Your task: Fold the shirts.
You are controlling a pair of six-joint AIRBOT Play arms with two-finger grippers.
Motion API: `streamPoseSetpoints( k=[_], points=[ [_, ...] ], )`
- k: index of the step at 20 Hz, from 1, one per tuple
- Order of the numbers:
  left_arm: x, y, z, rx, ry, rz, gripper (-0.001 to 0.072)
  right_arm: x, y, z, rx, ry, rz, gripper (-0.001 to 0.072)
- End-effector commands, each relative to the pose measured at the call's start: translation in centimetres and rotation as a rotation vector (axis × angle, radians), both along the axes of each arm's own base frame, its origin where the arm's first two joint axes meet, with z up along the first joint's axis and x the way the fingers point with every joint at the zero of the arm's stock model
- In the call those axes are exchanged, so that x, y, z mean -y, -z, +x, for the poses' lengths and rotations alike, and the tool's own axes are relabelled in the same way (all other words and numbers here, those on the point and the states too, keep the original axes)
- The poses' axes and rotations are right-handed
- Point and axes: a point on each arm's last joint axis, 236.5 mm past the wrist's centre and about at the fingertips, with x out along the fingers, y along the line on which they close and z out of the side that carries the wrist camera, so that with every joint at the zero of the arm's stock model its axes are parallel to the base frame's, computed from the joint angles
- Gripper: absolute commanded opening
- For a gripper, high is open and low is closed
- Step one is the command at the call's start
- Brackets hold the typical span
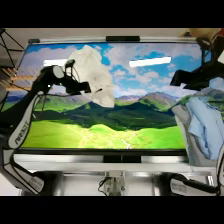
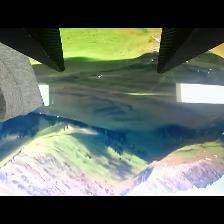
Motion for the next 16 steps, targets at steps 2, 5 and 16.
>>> streamPoseSetpoints(
  k=[2, 5, 16],
  points=[
    [5.6, 3.9, -0.8, -0.030, 0.105, -0.074, 0.0705, 0.0, 0.0, 0.1, 0.005, -0.007, -0.002, 0.0681],
    [7.0, 3.9, 0.3, 0.017, 0.062, -0.092, 0.0495, 0.0, 0.0, 0.1, 0.003, -0.007, -0.002, 0.0681],
    [10.5, -36.9, -5.0, 0.821, 0.278, -0.295, 0.0029, 0.2, -8.2, -3.5, 0.194, -0.081, -0.079, 0.0681]
  ],
)
